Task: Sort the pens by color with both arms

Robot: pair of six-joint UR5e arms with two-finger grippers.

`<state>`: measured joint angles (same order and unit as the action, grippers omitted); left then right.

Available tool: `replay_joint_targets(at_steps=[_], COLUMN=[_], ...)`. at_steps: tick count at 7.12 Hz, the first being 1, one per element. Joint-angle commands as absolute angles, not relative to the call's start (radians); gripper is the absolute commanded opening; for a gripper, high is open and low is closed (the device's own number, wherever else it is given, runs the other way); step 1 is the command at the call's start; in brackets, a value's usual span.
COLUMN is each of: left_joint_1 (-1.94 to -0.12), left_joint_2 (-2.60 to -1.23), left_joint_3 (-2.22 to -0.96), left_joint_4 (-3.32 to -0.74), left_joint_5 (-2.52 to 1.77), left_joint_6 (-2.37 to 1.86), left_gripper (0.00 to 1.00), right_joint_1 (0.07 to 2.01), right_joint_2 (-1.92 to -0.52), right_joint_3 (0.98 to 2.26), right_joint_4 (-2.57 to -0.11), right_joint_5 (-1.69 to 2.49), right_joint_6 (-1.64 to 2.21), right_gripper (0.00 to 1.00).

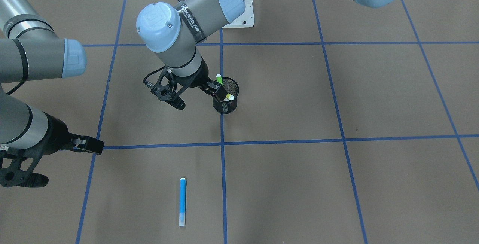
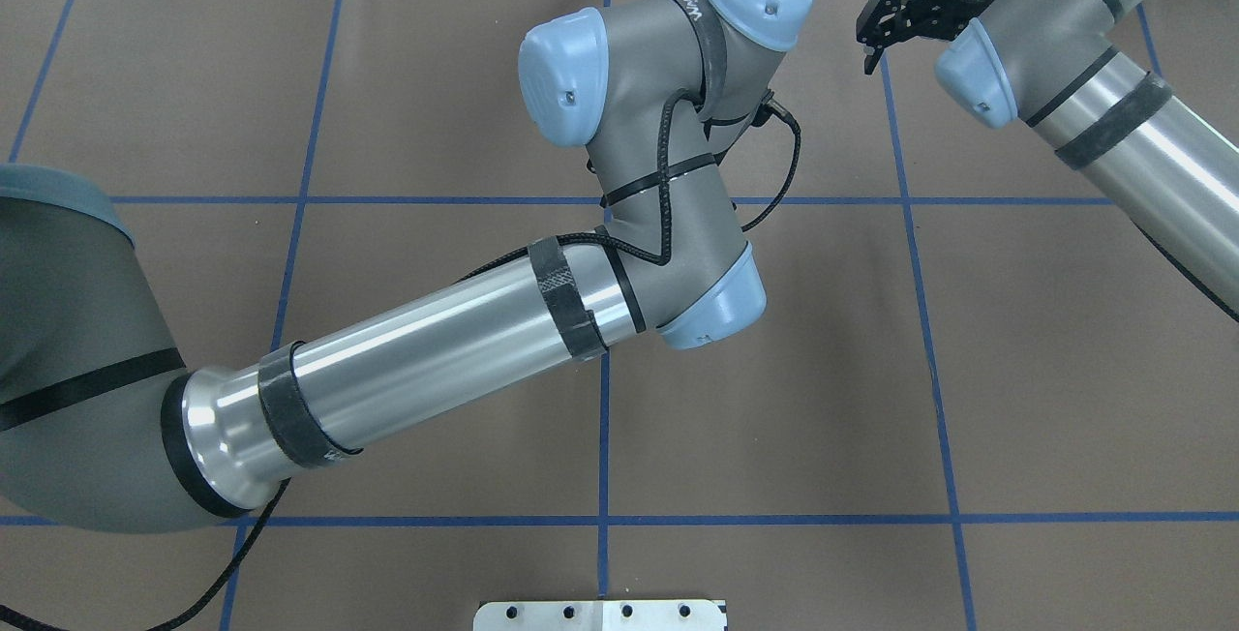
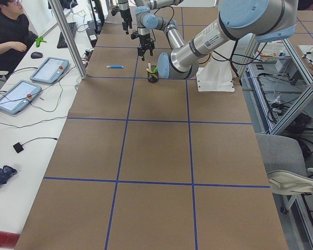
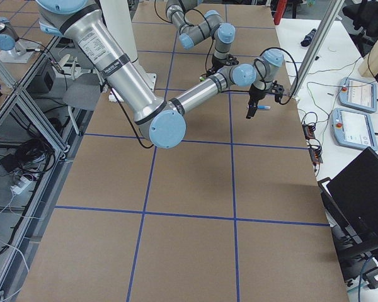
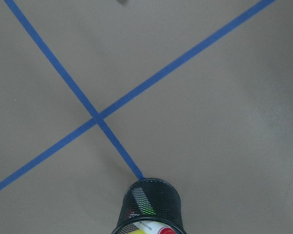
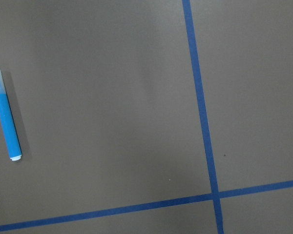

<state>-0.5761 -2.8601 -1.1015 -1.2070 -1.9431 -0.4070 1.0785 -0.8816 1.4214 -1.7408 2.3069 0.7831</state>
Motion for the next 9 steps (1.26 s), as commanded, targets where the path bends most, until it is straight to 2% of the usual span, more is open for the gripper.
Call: replay_joint_targets(at_steps=[1,6,8,9], left_joint_1=[-0.566,-0.549,-0.542,-0.538], left_joint_2=[-2.898,-2.893,-2.887,-2.884], left_joint_3=[-1.040,-1.034,-1.032,-1.032], left_joint_4=[-1.189,-1.174,-1.173,-1.172], left_joint_5=[-1.928,-1.921,-1.899,-1.899], left_joint_6=[-0.388,-0.388,-0.390,-0.390], left_gripper=[0.95,0.66,0.66,0.60], right_joint_1=[1.072,1.072,1.072,1.071], right_joint_2=[-0.882,-0.891,-0.890,-0.890], right_joint_3=[1.428,1.428,1.428,1.428], right_joint_4=[-1.756,-1.756,-1.756,-1.756], right_joint_5=[2.301,2.307,2.307,2.307], right_joint_6=[0.773,0.752,0.752,0.752], right_gripper=[1.00,1.00,1.00,1.00])
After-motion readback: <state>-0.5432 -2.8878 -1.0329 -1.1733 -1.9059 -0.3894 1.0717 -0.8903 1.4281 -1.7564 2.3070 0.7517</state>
